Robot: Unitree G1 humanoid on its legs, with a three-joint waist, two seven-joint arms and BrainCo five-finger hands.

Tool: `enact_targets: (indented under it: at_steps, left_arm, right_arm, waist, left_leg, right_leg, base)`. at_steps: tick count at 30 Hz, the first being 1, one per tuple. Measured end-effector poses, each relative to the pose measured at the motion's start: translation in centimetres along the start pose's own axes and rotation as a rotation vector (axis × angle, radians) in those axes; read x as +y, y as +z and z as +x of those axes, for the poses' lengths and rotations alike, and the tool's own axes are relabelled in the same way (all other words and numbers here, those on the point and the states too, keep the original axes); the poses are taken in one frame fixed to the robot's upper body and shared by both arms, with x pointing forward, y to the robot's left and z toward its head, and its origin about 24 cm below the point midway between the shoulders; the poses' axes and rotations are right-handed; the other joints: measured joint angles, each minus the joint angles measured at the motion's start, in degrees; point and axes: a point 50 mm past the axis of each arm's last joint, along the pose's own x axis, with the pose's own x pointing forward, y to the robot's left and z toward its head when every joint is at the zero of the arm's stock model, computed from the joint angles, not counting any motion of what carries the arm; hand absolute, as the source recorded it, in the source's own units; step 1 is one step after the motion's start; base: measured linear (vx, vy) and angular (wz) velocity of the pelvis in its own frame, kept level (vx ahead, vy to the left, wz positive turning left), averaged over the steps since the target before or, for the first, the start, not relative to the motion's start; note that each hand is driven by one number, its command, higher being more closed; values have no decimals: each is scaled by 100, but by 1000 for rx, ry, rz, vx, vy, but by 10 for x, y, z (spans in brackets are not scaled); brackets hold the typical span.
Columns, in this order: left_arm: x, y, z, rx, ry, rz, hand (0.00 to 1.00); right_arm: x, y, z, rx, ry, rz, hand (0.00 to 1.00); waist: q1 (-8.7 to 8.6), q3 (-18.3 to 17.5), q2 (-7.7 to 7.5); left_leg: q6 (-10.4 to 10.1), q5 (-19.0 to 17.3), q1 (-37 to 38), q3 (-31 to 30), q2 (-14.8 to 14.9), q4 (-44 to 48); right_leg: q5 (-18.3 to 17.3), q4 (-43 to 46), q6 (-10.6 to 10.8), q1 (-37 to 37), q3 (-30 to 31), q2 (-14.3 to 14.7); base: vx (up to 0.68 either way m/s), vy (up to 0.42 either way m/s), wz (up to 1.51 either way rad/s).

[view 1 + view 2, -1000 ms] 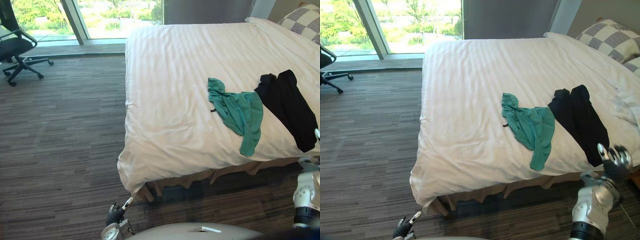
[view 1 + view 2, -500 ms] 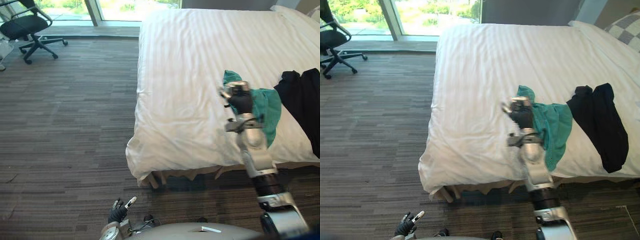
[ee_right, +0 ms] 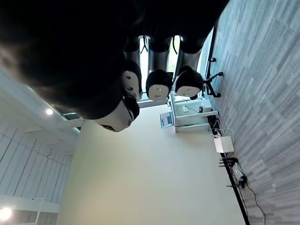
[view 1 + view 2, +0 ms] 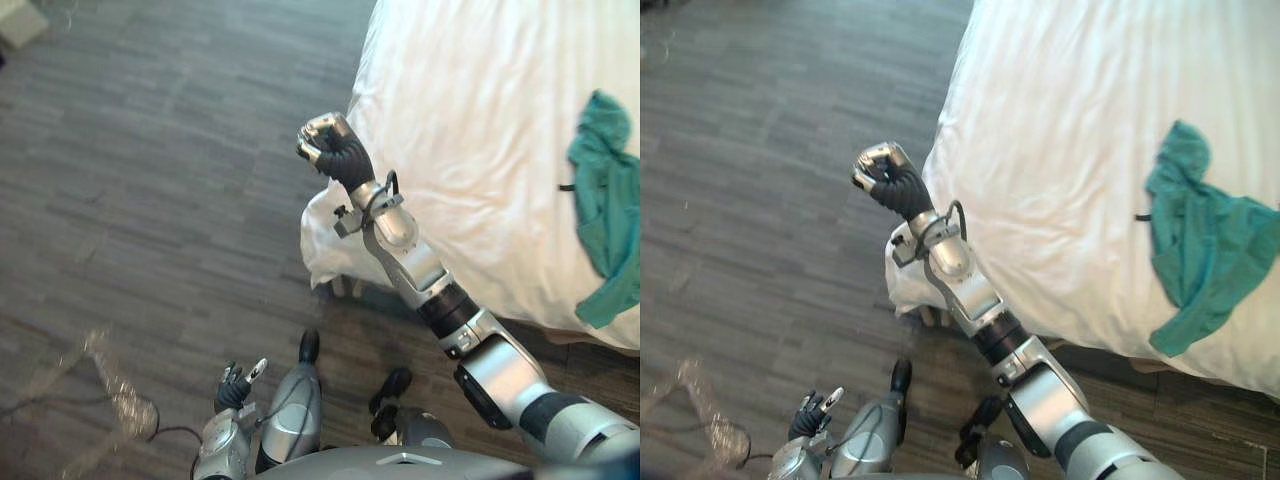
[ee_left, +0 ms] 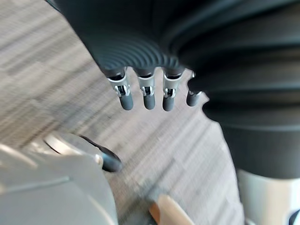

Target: Tidy the bed and pick cloth on bed and put in laundry

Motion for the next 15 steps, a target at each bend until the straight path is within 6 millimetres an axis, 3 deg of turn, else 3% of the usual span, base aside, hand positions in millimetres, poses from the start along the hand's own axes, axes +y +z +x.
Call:
enact_targets:
  at_steps: [5,9,11,15]
  left_arm:
    - [-17,23,8,-90,-48,-33,0]
    - [-36,36,11,-135,-116,-18,0]
    - [-50,46,12,-177,-162,-15,0]
    - [-76,61,11,-235,-248,-12,0]
  right_arm:
    - [-8,21,27,-51,-29,-30,100]
    - [-35,41,42,-97,-145,-23,100]
    - [-56,51,46,-116,-220,-34,100]
    - [-88,53,44,-86,-326,-81,100]
  waist:
    - [265,523,-13]
    - [341,599,44]
    - [361,663,149]
    - [520,756,308]
  left_leg:
    - [-24,165,-608,-314,5,76]
    - [-48,331,-1268,-697,-10,70]
    - [-54,416,-1591,-873,-50,66]
    - [-61,519,-2023,-969,-70,39]
  right_leg:
    - [41,-12,-60,-399,-299,62]
    - [40,-10,-63,-828,-703,72]
    - [37,4,-66,-1037,-920,68]
    - [19,112,-91,-1464,-1002,38]
  base:
    - [-28,7,30]
    - [7,9,44]
    - [19,41,41]
    - [1,59,10]
